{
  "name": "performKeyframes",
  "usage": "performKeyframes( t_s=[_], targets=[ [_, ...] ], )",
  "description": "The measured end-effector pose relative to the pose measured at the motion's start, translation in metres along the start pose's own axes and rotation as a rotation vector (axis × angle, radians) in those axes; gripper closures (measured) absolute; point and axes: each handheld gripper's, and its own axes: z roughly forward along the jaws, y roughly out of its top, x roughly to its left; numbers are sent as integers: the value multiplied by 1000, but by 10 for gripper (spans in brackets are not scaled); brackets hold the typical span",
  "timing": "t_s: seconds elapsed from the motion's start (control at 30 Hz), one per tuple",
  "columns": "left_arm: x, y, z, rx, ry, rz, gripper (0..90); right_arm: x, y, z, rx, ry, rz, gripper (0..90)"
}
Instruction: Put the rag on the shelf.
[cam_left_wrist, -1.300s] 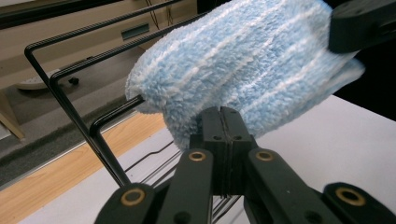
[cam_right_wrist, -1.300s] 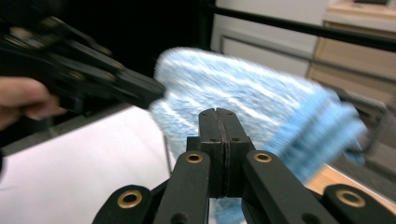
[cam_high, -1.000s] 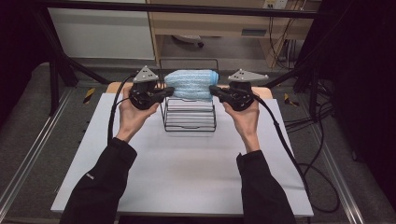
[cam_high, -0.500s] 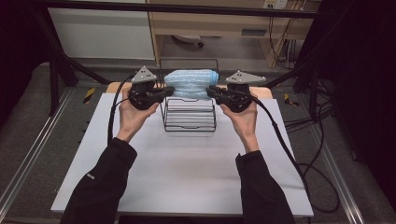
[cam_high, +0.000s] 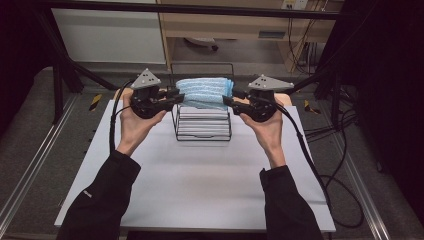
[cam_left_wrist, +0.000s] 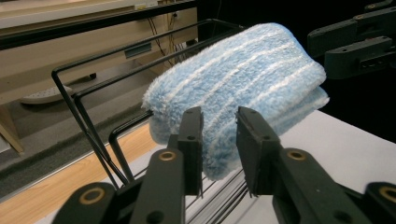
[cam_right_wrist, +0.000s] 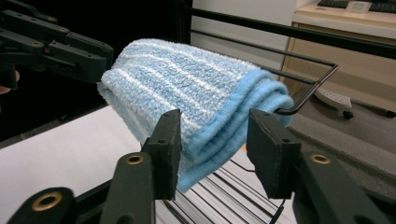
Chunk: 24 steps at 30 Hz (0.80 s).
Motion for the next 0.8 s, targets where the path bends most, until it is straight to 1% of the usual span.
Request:
performKeyframes(
  t_s=[0.13,0.33,0.47,0.6,0.67,0.8],
  targets=[
    [1,0,-4,2,10,-2,641,-1,3,-6,-13,13,19,478],
    [4,-1,-8,-4,19,-7,611,-3,4,-10,-16,8,15,437],
    [4,-3,-12,1,20,-6,578,-3,3,-12,-19,8,17,385],
    [5,-8,-15,20,24,-5,524,-4,2,-16,-18,9,29,311],
    [6,-11,-17,28,28,-6,491,-4,0,-17,-10,12,34,267],
    [9,-21,-22,43,36,-4,423,-4,-5,-21,17,2,26,185]
  ],
)
